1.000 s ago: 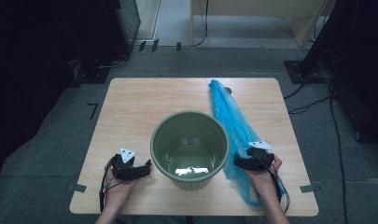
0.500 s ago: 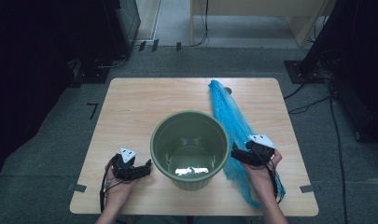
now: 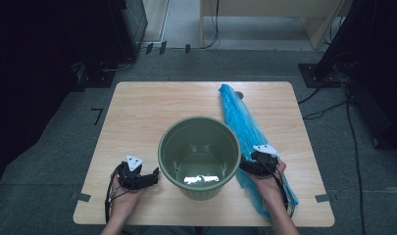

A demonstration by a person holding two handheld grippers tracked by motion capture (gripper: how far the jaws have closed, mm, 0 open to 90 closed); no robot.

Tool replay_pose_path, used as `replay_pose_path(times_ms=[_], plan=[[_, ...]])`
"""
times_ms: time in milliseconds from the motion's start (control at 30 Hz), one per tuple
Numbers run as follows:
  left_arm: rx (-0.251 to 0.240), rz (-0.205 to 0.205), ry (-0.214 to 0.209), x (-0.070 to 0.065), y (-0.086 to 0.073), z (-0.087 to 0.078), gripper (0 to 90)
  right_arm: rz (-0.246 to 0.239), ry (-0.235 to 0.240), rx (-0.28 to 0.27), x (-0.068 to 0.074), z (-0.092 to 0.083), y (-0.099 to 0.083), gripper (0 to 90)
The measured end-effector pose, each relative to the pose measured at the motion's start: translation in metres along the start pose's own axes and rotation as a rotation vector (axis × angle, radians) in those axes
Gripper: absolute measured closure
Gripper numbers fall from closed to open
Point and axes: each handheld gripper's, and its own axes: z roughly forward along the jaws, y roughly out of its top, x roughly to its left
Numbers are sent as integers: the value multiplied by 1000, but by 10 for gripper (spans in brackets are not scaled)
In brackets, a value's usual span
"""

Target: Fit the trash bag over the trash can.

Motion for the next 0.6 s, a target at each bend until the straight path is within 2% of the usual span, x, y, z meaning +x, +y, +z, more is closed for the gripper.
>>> replay_pose_path(times_ms=[67, 167, 200, 267, 333, 400, 600], plan=[[0, 0, 0, 0, 0, 0, 104, 0, -4, -29, 0, -3, -2, 458], [0, 0, 0, 0, 0, 0, 104, 27, -30, -45, -3, -6, -5, 716], [0, 0, 0, 0, 0, 0, 104, 35, -34, -47, -4, -6, -5, 771], [0, 0, 0, 0, 0, 0, 104, 74, -13, -46, -9, -8, -6, 882], [0, 0, 0, 0, 0, 0, 104, 102, 19, -72, -13, -10, -7, 900], [0, 0, 0, 0, 0, 0, 105, 102, 35, -130, -14, -16, -7, 900], [-1, 0, 0, 0, 0, 0, 104, 99, 16, -304, -15, -42, 1, 900]])
